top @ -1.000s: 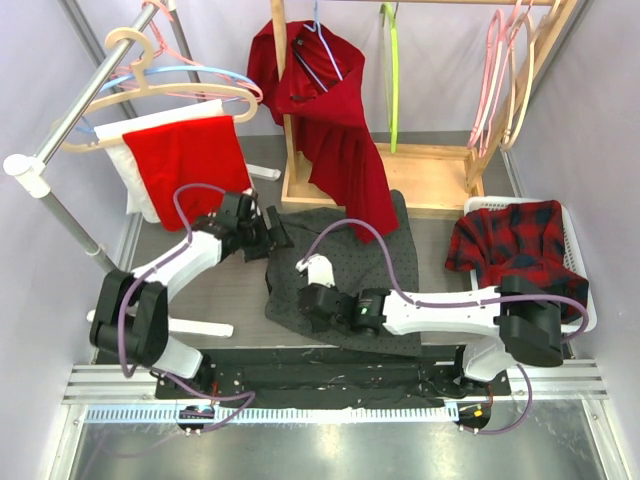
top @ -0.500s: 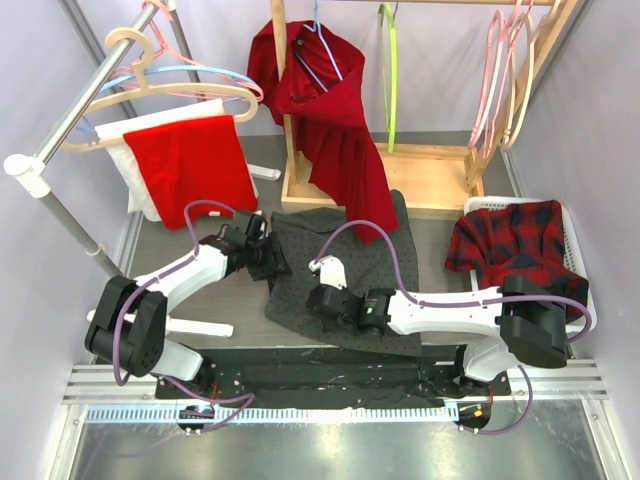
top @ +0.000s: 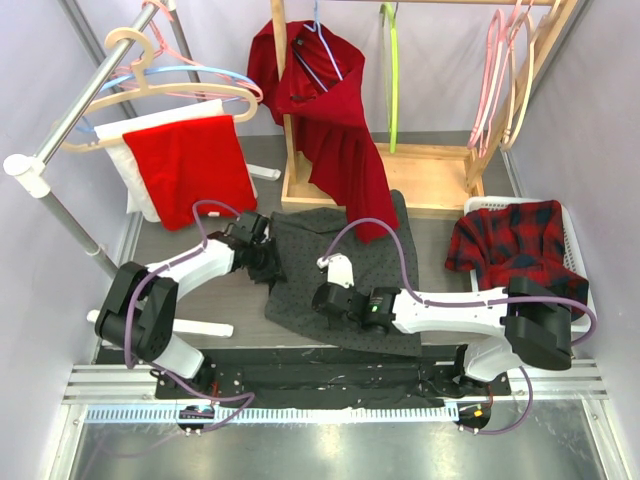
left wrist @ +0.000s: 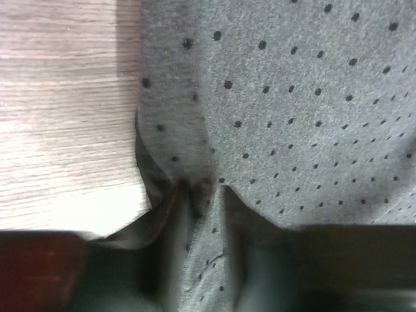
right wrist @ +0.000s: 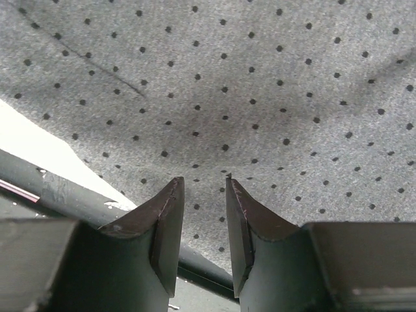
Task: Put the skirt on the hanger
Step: Flatten out the skirt at the center of the board.
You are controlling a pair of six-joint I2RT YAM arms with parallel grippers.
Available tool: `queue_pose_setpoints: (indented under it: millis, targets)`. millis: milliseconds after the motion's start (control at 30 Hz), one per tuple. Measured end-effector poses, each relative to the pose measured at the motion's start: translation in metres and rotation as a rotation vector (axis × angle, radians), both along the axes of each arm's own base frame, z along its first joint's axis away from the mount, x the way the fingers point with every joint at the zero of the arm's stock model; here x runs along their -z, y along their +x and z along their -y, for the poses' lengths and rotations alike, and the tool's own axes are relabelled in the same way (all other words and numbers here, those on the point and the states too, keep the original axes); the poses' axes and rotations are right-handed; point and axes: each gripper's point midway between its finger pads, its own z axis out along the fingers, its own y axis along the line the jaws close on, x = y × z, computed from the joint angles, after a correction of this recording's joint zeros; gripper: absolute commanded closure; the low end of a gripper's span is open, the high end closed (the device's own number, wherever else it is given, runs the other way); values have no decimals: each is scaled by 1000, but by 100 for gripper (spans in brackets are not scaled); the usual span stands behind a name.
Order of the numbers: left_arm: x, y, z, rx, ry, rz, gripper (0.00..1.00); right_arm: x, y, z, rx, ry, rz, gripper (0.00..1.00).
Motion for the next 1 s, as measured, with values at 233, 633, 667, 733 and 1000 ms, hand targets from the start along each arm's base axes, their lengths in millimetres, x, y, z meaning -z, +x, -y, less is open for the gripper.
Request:
queue_pose_setpoints:
  millis: [233, 633, 667, 733, 1000]
  targets:
    - [-8, -1, -1, 18, 2, 10, 100, 2, 2, 4, 21, -5, -3, 64]
    - [-102, 0, 43, 106, -348, 244, 100, 4, 10, 17, 72, -29, 1, 64]
    - [-102, 0, 47, 113, -376, 247, 100, 4, 10, 18, 75, -31, 1, 64]
    - [-89, -2, 55, 122, -431, 234, 100, 4, 11, 19, 79, -33, 2, 64]
    - [12, -29, 53, 48, -478, -6, 100, 3, 12, 22, 85, -40, 3, 65]
